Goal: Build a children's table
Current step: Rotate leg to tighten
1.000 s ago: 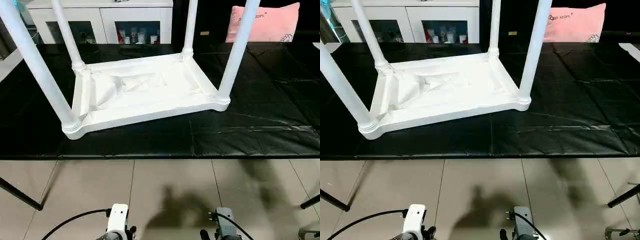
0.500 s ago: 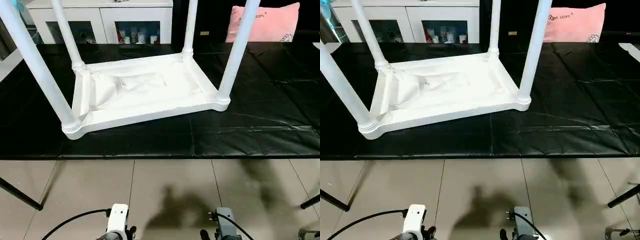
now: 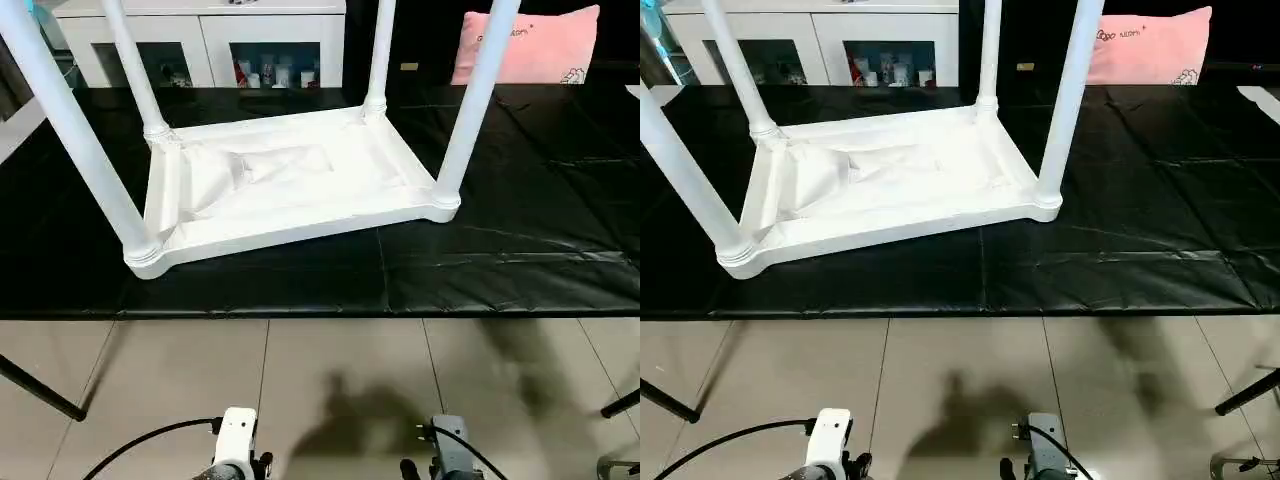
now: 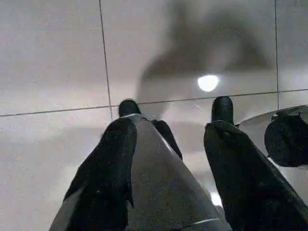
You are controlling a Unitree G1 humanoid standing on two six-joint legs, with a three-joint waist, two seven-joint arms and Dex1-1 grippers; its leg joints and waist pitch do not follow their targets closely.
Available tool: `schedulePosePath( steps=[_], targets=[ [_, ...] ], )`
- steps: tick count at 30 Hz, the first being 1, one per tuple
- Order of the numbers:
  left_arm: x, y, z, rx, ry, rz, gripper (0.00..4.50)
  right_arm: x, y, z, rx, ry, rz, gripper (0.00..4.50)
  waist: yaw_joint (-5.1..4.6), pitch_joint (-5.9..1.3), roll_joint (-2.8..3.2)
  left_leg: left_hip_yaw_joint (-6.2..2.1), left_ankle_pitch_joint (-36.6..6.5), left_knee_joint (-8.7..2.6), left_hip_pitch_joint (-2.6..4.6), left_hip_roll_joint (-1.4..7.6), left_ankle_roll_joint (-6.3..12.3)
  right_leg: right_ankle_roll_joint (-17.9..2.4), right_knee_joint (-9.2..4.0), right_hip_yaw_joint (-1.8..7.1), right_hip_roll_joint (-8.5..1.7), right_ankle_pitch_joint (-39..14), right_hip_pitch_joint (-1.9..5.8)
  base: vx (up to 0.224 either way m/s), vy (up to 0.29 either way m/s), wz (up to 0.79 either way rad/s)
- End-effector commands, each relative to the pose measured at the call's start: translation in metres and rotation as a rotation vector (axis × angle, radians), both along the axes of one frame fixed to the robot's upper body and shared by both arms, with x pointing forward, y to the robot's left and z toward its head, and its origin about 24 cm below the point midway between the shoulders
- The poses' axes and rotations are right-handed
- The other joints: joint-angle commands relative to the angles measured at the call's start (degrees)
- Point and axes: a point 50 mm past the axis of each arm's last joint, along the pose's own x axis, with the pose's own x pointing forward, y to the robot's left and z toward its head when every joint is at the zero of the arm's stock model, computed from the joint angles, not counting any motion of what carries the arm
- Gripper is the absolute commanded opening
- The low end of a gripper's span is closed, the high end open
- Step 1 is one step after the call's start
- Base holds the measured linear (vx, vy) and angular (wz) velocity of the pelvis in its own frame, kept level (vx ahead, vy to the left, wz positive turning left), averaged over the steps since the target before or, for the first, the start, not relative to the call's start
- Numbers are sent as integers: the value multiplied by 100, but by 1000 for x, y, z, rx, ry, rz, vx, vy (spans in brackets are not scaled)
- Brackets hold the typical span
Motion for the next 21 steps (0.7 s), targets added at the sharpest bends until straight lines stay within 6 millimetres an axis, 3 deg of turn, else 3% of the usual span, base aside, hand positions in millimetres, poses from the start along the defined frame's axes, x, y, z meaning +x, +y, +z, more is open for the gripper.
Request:
schedulePosePath(
  steps=[1,21],
  targets=[
    [-2,2,-1,5,12,3,260,-6,0,-2,-3,24,8,450,-3,-180,-22,-242,-1848,-524,102,551,179,-1448,-475,288,-575,-1067,117,0,0,0],
    [-2,2,-1,5,12,3,260,-6,0,-2,-3,24,8,450,-6,-182,-24,-239,-1822,-526,100,551,193,-1465,-463,282,-565,-981,120,0,0,0]
  ],
)
